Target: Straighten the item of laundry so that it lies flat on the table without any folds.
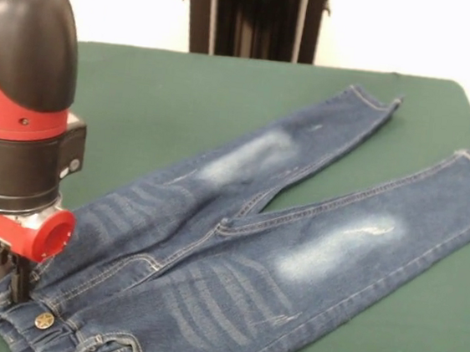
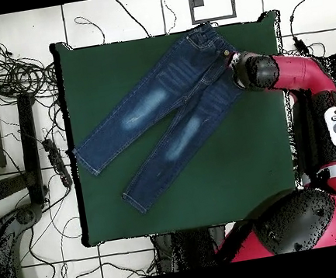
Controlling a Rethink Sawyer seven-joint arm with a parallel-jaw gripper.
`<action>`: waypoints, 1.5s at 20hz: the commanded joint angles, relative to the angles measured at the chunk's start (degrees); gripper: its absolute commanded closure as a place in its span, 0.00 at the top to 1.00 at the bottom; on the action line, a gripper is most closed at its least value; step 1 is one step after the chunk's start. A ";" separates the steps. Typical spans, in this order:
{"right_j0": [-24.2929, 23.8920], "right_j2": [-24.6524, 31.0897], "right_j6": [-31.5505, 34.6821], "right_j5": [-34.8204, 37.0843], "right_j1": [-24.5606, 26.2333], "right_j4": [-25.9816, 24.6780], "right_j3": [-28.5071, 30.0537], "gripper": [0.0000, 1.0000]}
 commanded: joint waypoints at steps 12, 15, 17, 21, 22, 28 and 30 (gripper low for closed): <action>-5.34 2.57 -25.16 13.06 6.70 -4.88 -7.49 0.00; -5.32 2.77 -25.45 13.08 6.95 -4.67 -7.85 0.00; -5.13 2.39 -25.38 13.93 6.96 -4.47 -8.16 0.00; -5.10 2.27 -26.16 14.22 6.95 -4.15 -8.55 0.00; -5.07 2.31 -26.43 14.19 7.08 -4.18 -8.79 0.00; -4.94 1.67 -26.88 14.32 7.01 -4.16 -8.45 1.00; -4.99 1.80 -26.86 13.39 6.95 -4.16 -8.21 1.00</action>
